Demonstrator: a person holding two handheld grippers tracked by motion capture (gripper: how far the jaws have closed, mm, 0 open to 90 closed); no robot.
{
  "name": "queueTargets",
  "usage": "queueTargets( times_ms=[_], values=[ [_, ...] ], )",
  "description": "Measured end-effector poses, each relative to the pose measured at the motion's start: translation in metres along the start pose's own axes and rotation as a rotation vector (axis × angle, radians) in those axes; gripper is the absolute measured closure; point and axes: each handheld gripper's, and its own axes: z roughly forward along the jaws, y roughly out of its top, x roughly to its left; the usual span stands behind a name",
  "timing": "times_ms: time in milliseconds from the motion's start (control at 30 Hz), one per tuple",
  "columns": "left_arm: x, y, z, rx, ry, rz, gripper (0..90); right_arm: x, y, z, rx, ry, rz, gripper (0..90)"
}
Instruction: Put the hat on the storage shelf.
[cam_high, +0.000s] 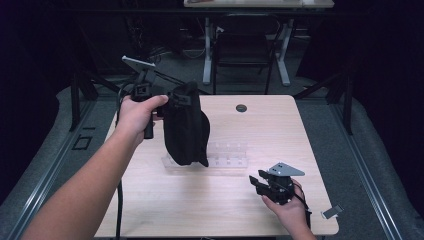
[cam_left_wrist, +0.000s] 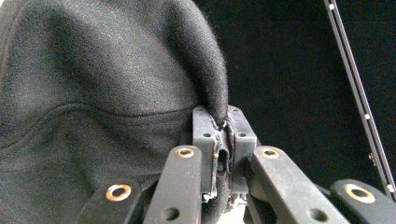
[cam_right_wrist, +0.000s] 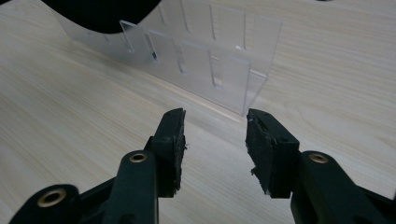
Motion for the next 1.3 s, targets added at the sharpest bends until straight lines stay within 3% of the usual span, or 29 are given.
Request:
queueTargets(
  times_ms=[300,667,1067,1300],
  values=[
    [0.001,0.0,0.001,0.003,-0.011,0.004,85.1,0.016,0.025,0.007,-0.004,0.047,-0.057,58.8],
    [0.002,-0.001,0.001,0.001,-0.019,0.0,85.0,0.04,0.056,0.02,0.014,0.138,-0.099,69.0],
    [0.002,-0.001,0.002,0.003,-0.026,0.005,84.9,0.061,0.074,0.032,0.026,0.2,-0.133,73.6],
    [0.0,-0.001,0.005,0.0,-0.028,0.0,84.9,0.078,0.086,0.036,0.03,0.241,-0.18,73.6]
  ],
)
